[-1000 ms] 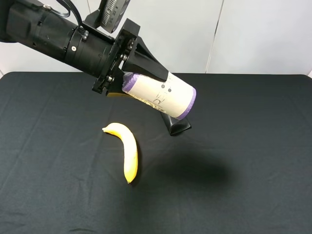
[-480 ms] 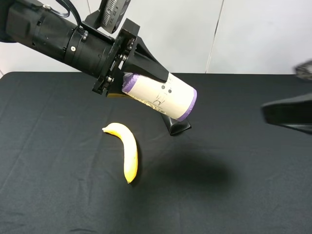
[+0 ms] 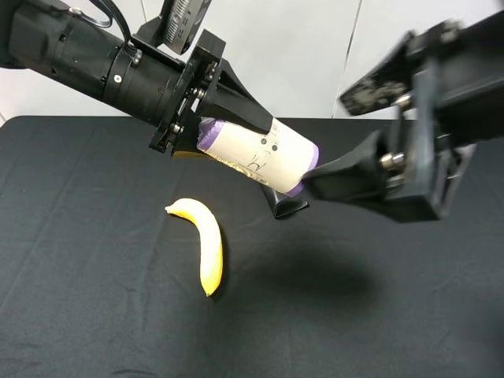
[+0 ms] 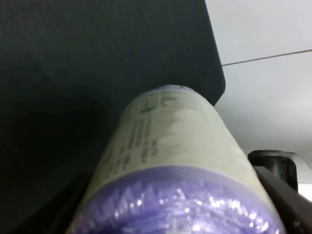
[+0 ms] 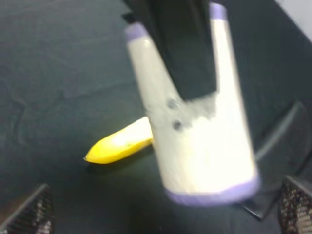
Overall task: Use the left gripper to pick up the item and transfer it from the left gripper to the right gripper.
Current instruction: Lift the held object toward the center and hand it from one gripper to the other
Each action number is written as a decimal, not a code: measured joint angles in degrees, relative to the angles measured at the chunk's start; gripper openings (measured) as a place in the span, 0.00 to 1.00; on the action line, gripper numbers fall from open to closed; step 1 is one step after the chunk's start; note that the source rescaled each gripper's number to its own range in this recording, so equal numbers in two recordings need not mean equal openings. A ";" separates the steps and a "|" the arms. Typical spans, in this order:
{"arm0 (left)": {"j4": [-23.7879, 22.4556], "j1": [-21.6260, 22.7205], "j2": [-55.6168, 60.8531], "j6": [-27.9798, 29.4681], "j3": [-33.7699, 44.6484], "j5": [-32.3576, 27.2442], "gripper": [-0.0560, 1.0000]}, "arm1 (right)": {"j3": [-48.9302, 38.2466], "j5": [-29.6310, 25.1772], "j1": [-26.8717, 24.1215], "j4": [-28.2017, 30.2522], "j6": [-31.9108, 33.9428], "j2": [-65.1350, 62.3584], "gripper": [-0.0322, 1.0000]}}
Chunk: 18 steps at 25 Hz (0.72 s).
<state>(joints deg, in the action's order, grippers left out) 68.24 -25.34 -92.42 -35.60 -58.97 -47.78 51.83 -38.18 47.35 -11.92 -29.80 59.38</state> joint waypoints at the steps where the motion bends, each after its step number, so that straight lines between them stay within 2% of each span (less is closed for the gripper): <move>1: 0.00 0.00 0.00 0.00 0.00 -0.04 0.07 | 0.00 0.49 0.70 0.11 0.00 0.97 1.00; 18: 0.45 0.00 0.00 -0.30 0.00 -2.73 0.07 | 0.00 10.68 1.75 2.52 -0.60 12.16 1.00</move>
<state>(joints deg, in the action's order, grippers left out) 68.69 -25.34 -92.42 -35.90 -58.97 -50.50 51.83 -27.51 49.10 -9.40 -30.41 71.54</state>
